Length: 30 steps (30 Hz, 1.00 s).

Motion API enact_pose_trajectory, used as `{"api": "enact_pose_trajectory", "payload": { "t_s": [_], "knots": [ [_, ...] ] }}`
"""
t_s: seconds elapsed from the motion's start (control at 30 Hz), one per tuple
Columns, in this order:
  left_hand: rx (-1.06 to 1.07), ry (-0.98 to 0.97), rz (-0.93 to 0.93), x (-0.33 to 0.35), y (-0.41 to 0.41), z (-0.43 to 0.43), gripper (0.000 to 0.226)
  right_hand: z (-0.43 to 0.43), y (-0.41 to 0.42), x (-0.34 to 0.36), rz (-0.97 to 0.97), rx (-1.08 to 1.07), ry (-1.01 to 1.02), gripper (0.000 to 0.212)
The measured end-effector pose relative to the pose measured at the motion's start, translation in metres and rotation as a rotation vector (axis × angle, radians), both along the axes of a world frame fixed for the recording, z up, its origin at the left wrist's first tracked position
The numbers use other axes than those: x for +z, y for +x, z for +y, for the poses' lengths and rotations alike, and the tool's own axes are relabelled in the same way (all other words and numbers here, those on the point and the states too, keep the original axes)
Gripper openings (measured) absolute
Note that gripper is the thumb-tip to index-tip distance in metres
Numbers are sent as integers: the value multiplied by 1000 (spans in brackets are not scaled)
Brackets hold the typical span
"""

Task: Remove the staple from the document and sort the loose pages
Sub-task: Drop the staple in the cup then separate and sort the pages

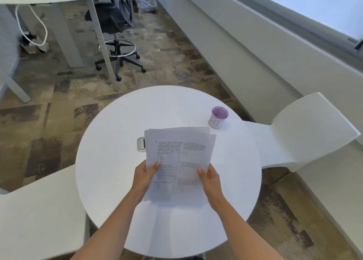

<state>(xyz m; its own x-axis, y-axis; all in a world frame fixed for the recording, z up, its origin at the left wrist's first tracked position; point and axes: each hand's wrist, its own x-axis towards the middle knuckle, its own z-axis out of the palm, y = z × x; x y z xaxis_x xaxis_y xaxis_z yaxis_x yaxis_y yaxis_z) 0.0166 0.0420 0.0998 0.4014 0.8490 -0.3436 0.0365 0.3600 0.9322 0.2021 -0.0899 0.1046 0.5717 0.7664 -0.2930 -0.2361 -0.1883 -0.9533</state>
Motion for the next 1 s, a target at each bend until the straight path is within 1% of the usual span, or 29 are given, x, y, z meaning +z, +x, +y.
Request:
{"api": "enact_pose_trajectory", "payload": {
  "t_s": [0.17, 0.23, 0.3, 0.37, 0.43, 0.5, 0.6, 0.73, 0.77, 0.9, 1.0],
  "knots": [
    [63, 53, -95, 10, 12, -2, 21, 4, 5, 13, -3, -70, 100, 25],
    [94, 58, -90, 8, 13, -3, 19, 4, 5, 16, -12, -68, 123, 24],
    [122, 63, -83, 5, 13, -4, 17, 3, 3, 17, -45, -55, 107, 27],
    [140, 60, -76, 2, 13, -7, 19, 1, -1, 14, -82, -34, 59, 28],
    [141, 52, -67, -2, 12, -9, 26, -1, -5, 11, -113, -21, 8, 24],
    [139, 46, -58, -4, 11, -10, 25, -1, -7, 10, -139, -26, -26, 22],
    [136, 49, -49, -3, 10, -9, 23, 0, -9, 15, -193, -28, -24, 24],
    [172, 127, -80, -2, 3, -10, 32, -4, -6, 15, -190, -22, 4, 23],
    [178, 135, -76, -3, 1, -10, 30, -5, -6, 15, -197, -21, -3, 23],
    [161, 118, -32, -9, 0, -12, 13, -6, -5, 15, -213, -11, -24, 22],
    [168, 108, -35, -9, 2, -12, 7, -5, -6, 16, -225, -18, -29, 26]
  ]
}}
